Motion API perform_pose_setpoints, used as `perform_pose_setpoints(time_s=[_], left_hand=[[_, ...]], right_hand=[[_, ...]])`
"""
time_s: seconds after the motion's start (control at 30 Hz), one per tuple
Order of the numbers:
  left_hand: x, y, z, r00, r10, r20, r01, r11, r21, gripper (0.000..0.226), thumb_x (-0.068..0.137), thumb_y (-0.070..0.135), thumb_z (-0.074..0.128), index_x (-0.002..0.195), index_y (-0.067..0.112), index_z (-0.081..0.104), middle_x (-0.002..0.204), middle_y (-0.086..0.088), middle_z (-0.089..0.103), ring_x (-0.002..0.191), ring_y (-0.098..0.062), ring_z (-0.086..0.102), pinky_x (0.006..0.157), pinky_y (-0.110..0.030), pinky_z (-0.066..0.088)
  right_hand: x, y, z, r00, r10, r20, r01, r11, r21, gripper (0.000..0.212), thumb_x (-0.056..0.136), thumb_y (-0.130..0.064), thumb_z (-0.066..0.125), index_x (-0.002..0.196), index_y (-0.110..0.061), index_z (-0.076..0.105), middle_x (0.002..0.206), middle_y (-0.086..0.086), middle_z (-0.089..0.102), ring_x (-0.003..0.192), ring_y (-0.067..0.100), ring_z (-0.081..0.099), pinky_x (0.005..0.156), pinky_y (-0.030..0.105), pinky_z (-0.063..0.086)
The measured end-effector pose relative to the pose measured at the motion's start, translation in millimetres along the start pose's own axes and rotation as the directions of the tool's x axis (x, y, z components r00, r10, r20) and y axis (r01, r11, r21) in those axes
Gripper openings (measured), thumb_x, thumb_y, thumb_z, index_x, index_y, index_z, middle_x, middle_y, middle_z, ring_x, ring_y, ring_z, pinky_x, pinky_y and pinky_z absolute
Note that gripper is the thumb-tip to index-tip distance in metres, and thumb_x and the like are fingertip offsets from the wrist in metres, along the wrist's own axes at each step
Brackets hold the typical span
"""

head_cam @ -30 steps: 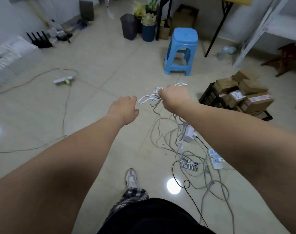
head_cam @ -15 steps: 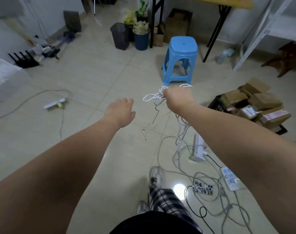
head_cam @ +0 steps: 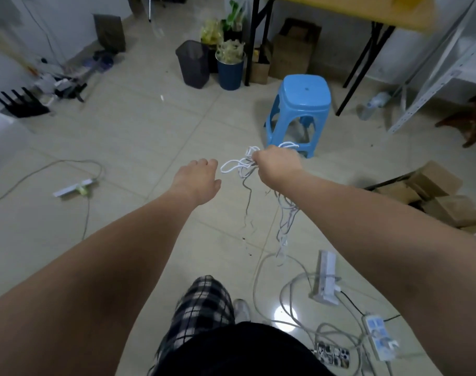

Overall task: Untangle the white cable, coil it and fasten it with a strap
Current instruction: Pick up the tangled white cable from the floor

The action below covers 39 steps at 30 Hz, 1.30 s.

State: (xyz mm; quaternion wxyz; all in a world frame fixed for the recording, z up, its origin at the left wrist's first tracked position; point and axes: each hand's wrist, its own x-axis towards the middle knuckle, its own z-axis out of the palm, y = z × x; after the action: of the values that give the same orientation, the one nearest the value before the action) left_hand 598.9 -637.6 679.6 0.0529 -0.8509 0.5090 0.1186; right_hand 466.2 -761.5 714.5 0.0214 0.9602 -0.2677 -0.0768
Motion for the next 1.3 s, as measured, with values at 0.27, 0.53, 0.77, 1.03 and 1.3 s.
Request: perform_pose_setpoints(time_s=[0.27,0.53,0.77,1.03,1.3], left_hand=[[141.8,-34.1,-19.4,0.997,0.079,0.025,-0.079,0.997,-0.001,0.043,0.096,0.035,0.043,0.13,0.009,0.039,0.129,-0.014,0.05,0.12,-0.034,0.046,0.092,-0.042,0.041],[286.6,-61.8,-62.3,0.977,0.197,0.078,-0.201,0.978,0.059,0.046,0.097,0.035,0.042,0.134,0.009,0.037,0.132,-0.014,0.049,0.121,-0.033,0.046,0.093,-0.043,0.04],[395.9,-30.1,-97.1,0.95,0.307,0.059,-0.311,0.948,0.067,0.045,0.096,0.035,0.043,0.132,0.009,0.038,0.13,-0.014,0.05,0.119,-0.033,0.047,0.092,-0.042,0.041],[539.9,11.3,-135.0,0.963,0.267,0.024,-0.268,0.963,0.014,0.041,0.097,0.033,0.043,0.13,0.01,0.042,0.129,-0.014,0.049,0.121,-0.032,0.045,0.094,-0.041,0.039],[656.4,36.7,-167.6,0.978,0.207,0.018,-0.208,0.978,0.028,0.046,0.098,0.031,0.042,0.137,0.008,0.038,0.132,-0.016,0.049,0.119,-0.034,0.047,0.094,-0.041,0.04]], right_hand=[[131.8,34.0,5.7,0.997,0.076,0.03,-0.076,0.997,0.004,0.028,0.087,-0.001,0.041,0.11,-0.012,0.055,0.099,0.013,0.056,0.084,0.033,0.057,0.062,0.036,0.039],[241.8,99.5,-1.4,0.962,0.267,0.061,-0.269,0.963,0.03,0.031,0.088,-0.003,0.043,0.115,-0.012,0.055,0.106,0.015,0.058,0.094,0.035,0.06,0.067,0.035,0.039],[320.9,163.4,-10.0,0.937,0.342,0.067,-0.346,0.935,0.081,0.03,0.086,-0.001,0.043,0.112,-0.008,0.055,0.108,0.018,0.059,0.096,0.037,0.059,0.067,0.037,0.04],[417.4,260.7,-18.5,0.954,0.297,0.031,-0.295,0.922,0.25,0.03,0.086,-0.01,0.046,0.113,-0.016,0.058,0.111,0.018,0.058,0.103,0.038,0.057,0.077,0.039,0.044],[514.0,359.2,-44.5,0.979,0.198,-0.042,-0.166,0.905,0.392,0.016,0.083,-0.016,0.05,0.094,-0.017,0.062,0.1,0.014,0.066,0.099,0.035,0.058,0.071,0.033,0.04]])
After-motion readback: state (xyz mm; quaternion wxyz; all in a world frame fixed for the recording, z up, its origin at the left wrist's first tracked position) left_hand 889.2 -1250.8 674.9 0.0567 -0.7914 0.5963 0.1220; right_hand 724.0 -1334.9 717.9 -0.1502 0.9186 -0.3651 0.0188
